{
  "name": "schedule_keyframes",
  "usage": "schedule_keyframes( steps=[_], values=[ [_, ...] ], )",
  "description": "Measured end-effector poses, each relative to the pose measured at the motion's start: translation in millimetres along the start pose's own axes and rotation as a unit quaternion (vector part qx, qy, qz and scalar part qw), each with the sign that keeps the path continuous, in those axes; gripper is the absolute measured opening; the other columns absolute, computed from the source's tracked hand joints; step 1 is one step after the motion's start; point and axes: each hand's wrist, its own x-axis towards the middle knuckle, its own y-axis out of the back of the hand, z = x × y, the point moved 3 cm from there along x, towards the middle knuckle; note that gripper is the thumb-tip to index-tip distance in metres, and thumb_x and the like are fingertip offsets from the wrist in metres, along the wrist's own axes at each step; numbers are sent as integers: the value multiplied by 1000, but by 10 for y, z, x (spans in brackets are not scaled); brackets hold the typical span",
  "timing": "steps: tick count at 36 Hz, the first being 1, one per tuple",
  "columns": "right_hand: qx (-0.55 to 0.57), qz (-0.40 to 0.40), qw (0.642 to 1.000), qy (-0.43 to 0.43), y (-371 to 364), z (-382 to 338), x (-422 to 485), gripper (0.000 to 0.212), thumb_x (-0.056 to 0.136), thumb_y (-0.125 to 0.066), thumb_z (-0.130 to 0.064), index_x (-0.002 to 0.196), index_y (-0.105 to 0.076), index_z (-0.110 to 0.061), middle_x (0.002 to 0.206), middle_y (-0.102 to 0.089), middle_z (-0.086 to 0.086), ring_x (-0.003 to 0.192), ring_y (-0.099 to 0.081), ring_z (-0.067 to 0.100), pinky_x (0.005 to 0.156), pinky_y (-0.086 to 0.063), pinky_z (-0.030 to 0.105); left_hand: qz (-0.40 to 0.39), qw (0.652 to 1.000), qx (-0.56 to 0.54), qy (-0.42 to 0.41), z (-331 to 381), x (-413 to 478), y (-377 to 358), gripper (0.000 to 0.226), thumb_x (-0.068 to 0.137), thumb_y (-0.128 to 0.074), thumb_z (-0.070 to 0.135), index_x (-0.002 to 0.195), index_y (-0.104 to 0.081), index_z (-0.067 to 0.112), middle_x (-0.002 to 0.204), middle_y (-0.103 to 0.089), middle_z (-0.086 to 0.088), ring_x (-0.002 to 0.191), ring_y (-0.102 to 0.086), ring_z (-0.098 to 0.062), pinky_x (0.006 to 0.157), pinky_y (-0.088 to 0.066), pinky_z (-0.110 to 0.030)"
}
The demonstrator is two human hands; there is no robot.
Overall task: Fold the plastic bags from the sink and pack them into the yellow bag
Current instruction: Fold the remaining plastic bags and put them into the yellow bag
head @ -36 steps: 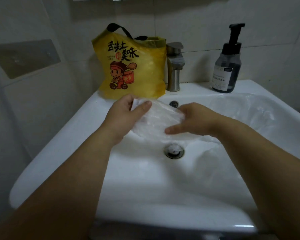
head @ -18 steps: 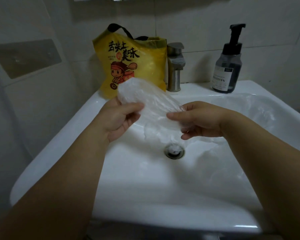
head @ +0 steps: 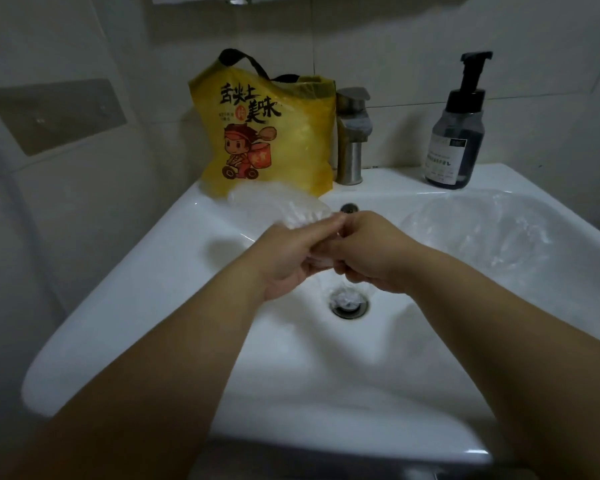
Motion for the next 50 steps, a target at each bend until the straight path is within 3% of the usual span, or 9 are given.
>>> schedule_keyframes(
  steps=[9,13,20,26,31,35,38,43,50],
  values=[
    [-107,-12,994,-26,68,65,13,24,87,-69,-25,70,-67,-8,94,-69,26,60,-48,18,47,-41,22,123,970,-193,-86,291,-27,414,17,97,-54,22,97,-64,9,79,-72,-1,73,-70,-12,69,-59,-25],
    [-87,-21,996,-21,133,9,-19,23,86,-69,-24,71,-66,-7,72,-69,9,53,-48,11,45,-40,20,179,956,-223,-58,313,-69,565,17,93,-62,22,103,-65,9,90,-75,-3,79,-73,-10,62,-56,-21],
    [197,-49,978,-39,212,-158,-72,35,99,-39,-29,129,-50,-15,77,-67,12,49,-52,17,39,-35,19,200,945,-254,56,229,-80,618,21,88,-68,18,107,-64,8,90,-75,-4,69,-72,-11,62,-58,-19],
    [-198,7,973,116,140,-69,-46,82,88,-55,6,145,-23,-44,124,-44,-8,81,-51,12,58,-45,13,195,951,-223,86,194,-87,577,16,87,-69,19,98,-66,8,86,-75,-5,72,-72,-11,70,-58,-20],
    [-220,25,940,261,11,-253,-124,56,83,-72,-13,114,-44,-51,151,-30,-2,135,-31,8,102,-37,26,183,961,-187,94,158,-84,552,39,88,-67,22,123,-62,7,117,-70,-8,105,-67,-15,86,-55,-25],
    [-238,20,936,259,-21,-313,-169,20,86,-68,-12,106,-72,-17,120,-65,1,90,-55,-17,76,-40,5,156,973,-138,97,179,-98,512,34,91,-64,24,118,-63,4,105,-73,-6,86,-70,-11,64,-58,-17],
    [-190,18,956,222,-7,-333,-195,16,90,-64,-18,94,-72,-4,77,-66,-2,51,-50,-8,55,-36,3,124,979,-137,84,216,-90,484,9,94,-58,11,95,-63,4,72,-68,-1,55,-64,-3,48,-50,-12],
    [-99,52,984,137,51,-251,-108,31,93,-57,-32,72,-63,-10,49,-49,-13,43,-41,1,48,-33,11,59,996,-63,-1,226,-41,448,35,89,-49,-14,118,-62,-1,114,-69,-13,100,-68,-16,88,-55,-23],
    [-43,67,997,11,-22,-53,16,30,90,-63,-32,66,-53,-16,65,-43,2,59,-37,13,56,-32,24,83,993,43,-69,232,-59,367,55,80,-45,-26,127,-56,0,109,-68,-18,102,-65,-31,94,-52,-40]
  ],
)
